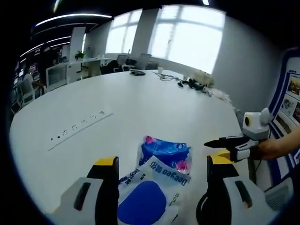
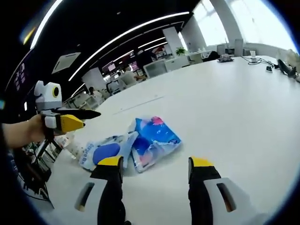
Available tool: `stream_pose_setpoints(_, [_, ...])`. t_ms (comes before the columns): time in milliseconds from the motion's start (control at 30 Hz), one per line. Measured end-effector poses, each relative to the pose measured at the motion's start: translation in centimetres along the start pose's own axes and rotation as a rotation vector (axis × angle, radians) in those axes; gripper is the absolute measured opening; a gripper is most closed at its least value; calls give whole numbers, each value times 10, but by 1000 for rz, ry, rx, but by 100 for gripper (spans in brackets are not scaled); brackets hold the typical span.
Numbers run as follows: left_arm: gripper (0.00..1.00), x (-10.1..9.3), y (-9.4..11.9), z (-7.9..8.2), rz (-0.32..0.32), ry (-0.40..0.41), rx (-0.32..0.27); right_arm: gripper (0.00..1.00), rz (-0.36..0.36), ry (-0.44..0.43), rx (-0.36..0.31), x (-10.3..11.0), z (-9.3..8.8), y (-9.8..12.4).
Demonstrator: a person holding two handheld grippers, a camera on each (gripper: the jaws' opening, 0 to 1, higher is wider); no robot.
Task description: Arrange the tabletop items into an orderly group along one side of the table until the central work area is clear of visible clutter.
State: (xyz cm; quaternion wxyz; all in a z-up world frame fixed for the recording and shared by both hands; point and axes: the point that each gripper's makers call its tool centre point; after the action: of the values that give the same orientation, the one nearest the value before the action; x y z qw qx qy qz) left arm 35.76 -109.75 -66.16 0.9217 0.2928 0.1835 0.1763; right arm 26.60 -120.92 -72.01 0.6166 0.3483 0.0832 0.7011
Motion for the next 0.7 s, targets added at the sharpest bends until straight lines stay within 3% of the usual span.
stream_pose_setpoints(200, [72, 20, -17, -3, 42, 38, 46, 53, 11, 10, 39, -3, -6, -8])
stream_pose_setpoints(400, [72, 16, -21, -3, 55, 59, 64, 53, 9, -11, 42, -12, -6, -11])
stream_pose_setpoints(500, [70, 26, -25, -12, 79, 47, 115, 52, 27, -6, 61, -9, -9, -16])
stream_pose_setpoints(700, [66, 39, -35, -1, 105, 84, 74, 51, 22, -45, 48, -7, -3, -25])
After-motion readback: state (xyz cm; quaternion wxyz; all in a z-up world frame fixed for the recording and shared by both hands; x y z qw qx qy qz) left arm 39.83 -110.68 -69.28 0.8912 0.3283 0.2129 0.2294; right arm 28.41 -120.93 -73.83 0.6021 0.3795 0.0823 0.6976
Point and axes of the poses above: the point that each gripper's makers call its tool centre point, and the gripper's own axes: y roughly backward along the fingers, x roughly to its left, z roughly out of its top, and after that the axes turned 6 degrees about x, right-handed
